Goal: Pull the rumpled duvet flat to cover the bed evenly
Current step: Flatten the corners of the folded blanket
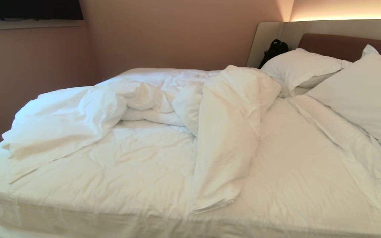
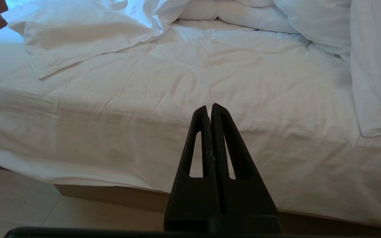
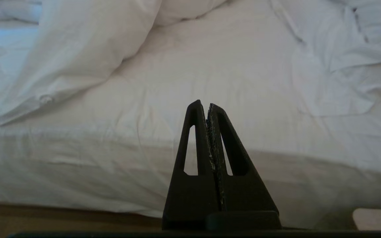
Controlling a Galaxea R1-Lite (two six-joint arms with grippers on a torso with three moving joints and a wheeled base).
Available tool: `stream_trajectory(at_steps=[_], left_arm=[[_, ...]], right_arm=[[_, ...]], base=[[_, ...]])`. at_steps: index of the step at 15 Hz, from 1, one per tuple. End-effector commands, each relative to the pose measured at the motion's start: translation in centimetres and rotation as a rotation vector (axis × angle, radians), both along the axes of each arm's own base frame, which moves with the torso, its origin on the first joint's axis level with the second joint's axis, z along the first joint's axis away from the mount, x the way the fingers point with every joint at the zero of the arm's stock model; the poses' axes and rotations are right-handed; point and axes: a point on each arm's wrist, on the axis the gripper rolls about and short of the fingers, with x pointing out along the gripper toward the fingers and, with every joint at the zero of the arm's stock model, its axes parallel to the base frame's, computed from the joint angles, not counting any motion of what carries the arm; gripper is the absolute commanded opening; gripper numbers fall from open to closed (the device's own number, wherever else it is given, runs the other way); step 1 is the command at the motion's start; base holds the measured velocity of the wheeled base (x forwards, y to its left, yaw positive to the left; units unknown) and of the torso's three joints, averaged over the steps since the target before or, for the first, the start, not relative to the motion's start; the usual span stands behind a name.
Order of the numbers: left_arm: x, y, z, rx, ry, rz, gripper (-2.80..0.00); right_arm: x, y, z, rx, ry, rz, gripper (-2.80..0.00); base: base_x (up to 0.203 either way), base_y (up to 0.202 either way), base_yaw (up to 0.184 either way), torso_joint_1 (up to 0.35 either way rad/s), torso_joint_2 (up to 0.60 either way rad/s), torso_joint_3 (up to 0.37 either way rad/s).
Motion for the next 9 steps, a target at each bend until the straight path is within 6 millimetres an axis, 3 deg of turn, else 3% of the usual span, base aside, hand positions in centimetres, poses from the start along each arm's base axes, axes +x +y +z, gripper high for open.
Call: stream_trajectory(at_steps=[1, 3, 5, 9], left_arm=[[0.0, 0.0, 0.0, -0.001, 0.001, 0.001, -2.80], [0.0, 0.0, 0.0, -0.001, 0.001, 0.001, -2.80], [0.0, 0.0, 0.0, -0.001, 0.001, 0.001, -2.80], [0.0, 0.0, 0.0, -0.001, 0.001, 0.001, -2.80]], right_arm=[[-0.6, 0.0, 2.0, -0.013, -0.036, 0.010, -2.80], [-1.4, 0.1, 5.6, -0.020, -0.043, 0.059, -2.80], [-0.4, 0.3, 8.3, -0.018, 0.030, 0.117, -2.80], [5.5, 0.4, 11.5, -0.002, 0.179, 0.174, -2.80]], base=[[0.000, 0.000, 0.000, 0.000, 0.00, 0.000], [0.000, 0.000, 0.000, 0.000, 0.00, 0.000], [0.000, 0.000, 0.000, 0.000, 0.00, 0.000], [0.000, 0.000, 0.000, 0.000, 0.00, 0.000]])
